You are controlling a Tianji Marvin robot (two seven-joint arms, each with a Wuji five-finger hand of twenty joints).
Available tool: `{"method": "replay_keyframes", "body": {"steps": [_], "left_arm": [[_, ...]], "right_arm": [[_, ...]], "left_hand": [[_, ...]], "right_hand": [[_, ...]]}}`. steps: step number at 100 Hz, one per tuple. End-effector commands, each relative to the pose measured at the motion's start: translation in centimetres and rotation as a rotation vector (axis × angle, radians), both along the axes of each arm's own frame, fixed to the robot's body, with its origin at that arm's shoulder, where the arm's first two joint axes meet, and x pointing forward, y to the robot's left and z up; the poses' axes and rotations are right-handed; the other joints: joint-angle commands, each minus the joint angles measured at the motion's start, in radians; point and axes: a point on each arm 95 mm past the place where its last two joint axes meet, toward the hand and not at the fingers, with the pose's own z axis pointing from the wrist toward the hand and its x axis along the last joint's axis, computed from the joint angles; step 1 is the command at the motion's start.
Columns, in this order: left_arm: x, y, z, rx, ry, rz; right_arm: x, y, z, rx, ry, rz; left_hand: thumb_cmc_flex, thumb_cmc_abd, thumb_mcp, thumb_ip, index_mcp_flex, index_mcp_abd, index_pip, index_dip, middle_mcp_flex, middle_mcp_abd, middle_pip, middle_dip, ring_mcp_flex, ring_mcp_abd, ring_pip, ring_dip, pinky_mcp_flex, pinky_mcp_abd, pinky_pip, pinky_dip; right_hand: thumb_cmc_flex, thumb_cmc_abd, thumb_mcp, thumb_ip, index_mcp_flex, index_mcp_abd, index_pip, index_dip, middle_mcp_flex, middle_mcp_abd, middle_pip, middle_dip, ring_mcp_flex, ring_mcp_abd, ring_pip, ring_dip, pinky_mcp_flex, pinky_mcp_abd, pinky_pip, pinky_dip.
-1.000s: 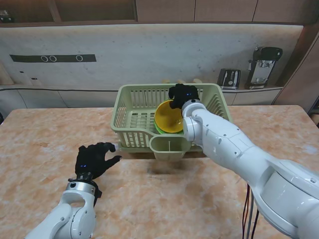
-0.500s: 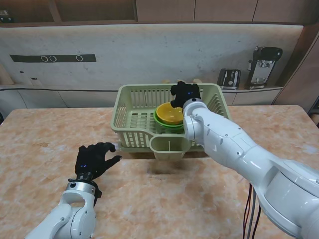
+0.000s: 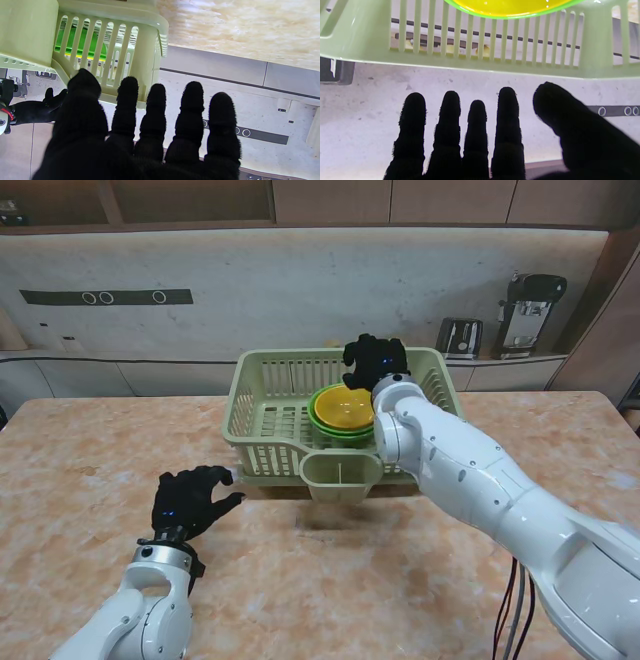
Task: Stack bowls and put them on the dishrack
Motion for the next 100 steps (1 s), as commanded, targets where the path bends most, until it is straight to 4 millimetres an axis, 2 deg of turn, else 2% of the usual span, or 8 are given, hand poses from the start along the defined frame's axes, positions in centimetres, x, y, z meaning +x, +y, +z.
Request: {"method": "replay_keyframes", "body": {"steps": [1, 3, 11, 13, 31, 33, 67, 100], "left_arm": [[-0.1, -0.2, -0.1, -0.006, 0.012, -0.008], [-0.1, -0.2, -0.1, -0.006, 0.012, -0.009], [-0.1, -0.2, -0.1, -0.006, 0.012, -0.01], [-0.1, -0.2, -0.1, -0.006, 0.012, -0.01], [-0.1, -0.2, -0.1, -0.006, 0.012, -0.01], [-0.1, -0.2, -0.1, -0.006, 0.012, -0.01], [0.0, -0.8, -0.3, -0.018, 0.013, -0.039], [0.0, -1.1, -0.4, -0.028, 0.011, -0.057]], "right_arm": [[-0.6, 0.0, -0.5, -0.006, 0.005, 0.015], [-0.7, -0.1, -0.4, -0.005, 0.0, 0.018], [-1.3, -0.3, -0.1, 0.003, -0.016, 0.03], [-1.4, -0.4, -0.1, 0.005, -0.019, 0.032], [-2.9, -1.1, 0.1, 0.031, -0.042, 0.05], [-3.1, -1.2, 0.1, 0.036, -0.045, 0.052], [-6.3, -1.9, -0.1, 0.064, -0.112, 0.123], [-10.1, -1.8, -0.1, 0.129, -0.18, 0.192]], "left_hand": [[0.022, -0.011, -0.007, 0.013, -0.004, -0.025, 0.014, 0.01, 0.025, -0.009, 0.002, 0.011, 0.013, -0.007, 0.004, 0.013, -0.005, -0.012, 0.017, 0.013], [0.022, -0.011, -0.007, 0.013, -0.003, -0.025, 0.014, 0.01, 0.024, -0.008, 0.002, 0.011, 0.013, -0.006, 0.004, 0.013, -0.005, -0.012, 0.017, 0.013], [0.022, -0.01, -0.007, 0.013, -0.005, -0.026, 0.014, 0.011, 0.024, -0.01, 0.002, 0.011, 0.013, -0.007, 0.004, 0.013, -0.005, -0.012, 0.017, 0.013], [0.022, -0.01, -0.007, 0.013, -0.004, -0.024, 0.014, 0.011, 0.025, -0.008, 0.002, 0.011, 0.013, -0.006, 0.004, 0.013, -0.005, -0.012, 0.017, 0.013], [0.022, -0.01, -0.007, 0.013, -0.003, -0.025, 0.014, 0.011, 0.025, -0.009, 0.002, 0.011, 0.014, -0.006, 0.004, 0.013, -0.005, -0.012, 0.017, 0.013], [0.021, -0.01, -0.007, 0.013, -0.003, -0.025, 0.014, 0.011, 0.025, -0.008, 0.002, 0.011, 0.014, -0.006, 0.004, 0.013, -0.005, -0.012, 0.017, 0.013], [0.023, -0.011, -0.006, 0.014, -0.002, -0.025, 0.016, 0.012, 0.027, -0.009, 0.003, 0.012, 0.016, -0.008, 0.004, 0.013, -0.004, -0.014, 0.016, 0.012], [0.027, -0.015, -0.005, 0.014, -0.004, -0.027, 0.032, 0.026, 0.026, -0.01, 0.007, 0.016, 0.018, -0.013, 0.002, 0.011, 0.001, -0.024, 0.013, 0.009]], "right_hand": [[-0.014, -0.014, -0.007, 0.016, 0.023, -0.034, 0.022, 0.013, 0.03, -0.025, 0.007, -0.01, 0.022, -0.003, 0.008, -0.009, 0.007, 0.019, 0.014, 0.022], [-0.01, -0.024, -0.003, -0.004, 0.029, -0.043, 0.032, -0.001, 0.042, -0.027, 0.0, -0.008, 0.027, -0.003, 0.01, -0.008, 0.01, 0.02, 0.015, 0.023], [0.0, -0.048, 0.001, -0.021, 0.042, -0.061, 0.052, -0.015, 0.075, -0.041, 0.001, -0.001, 0.049, -0.011, 0.02, -0.005, 0.022, 0.016, 0.02, 0.024], [0.003, -0.057, 0.009, -0.036, 0.043, -0.068, 0.07, -0.035, 0.088, -0.045, -0.004, 0.008, 0.055, -0.016, 0.025, -0.002, 0.026, 0.015, 0.022, 0.025], [0.026, -0.119, 0.023, -0.07, 0.076, -0.124, 0.13, -0.066, 0.16, -0.076, -0.01, 0.028, 0.092, -0.024, 0.041, 0.007, 0.048, 0.01, 0.033, 0.027], [0.027, -0.125, 0.029, -0.08, 0.075, -0.13, 0.155, -0.089, 0.17, -0.079, -0.02, 0.041, 0.098, -0.026, 0.04, 0.011, 0.051, 0.01, 0.035, 0.027], [0.078, -0.228, 0.093, -0.123, 0.123, -0.218, 0.249, -0.135, 0.288, -0.137, -0.035, 0.074, 0.173, -0.061, 0.054, 0.031, 0.104, -0.013, 0.052, 0.026], [0.091, -0.294, 0.147, -0.144, 0.192, -0.277, 0.286, -0.111, 0.36, -0.171, -0.032, 0.139, 0.235, -0.1, 0.089, 0.07, 0.173, -0.057, 0.088, 0.024]]}}
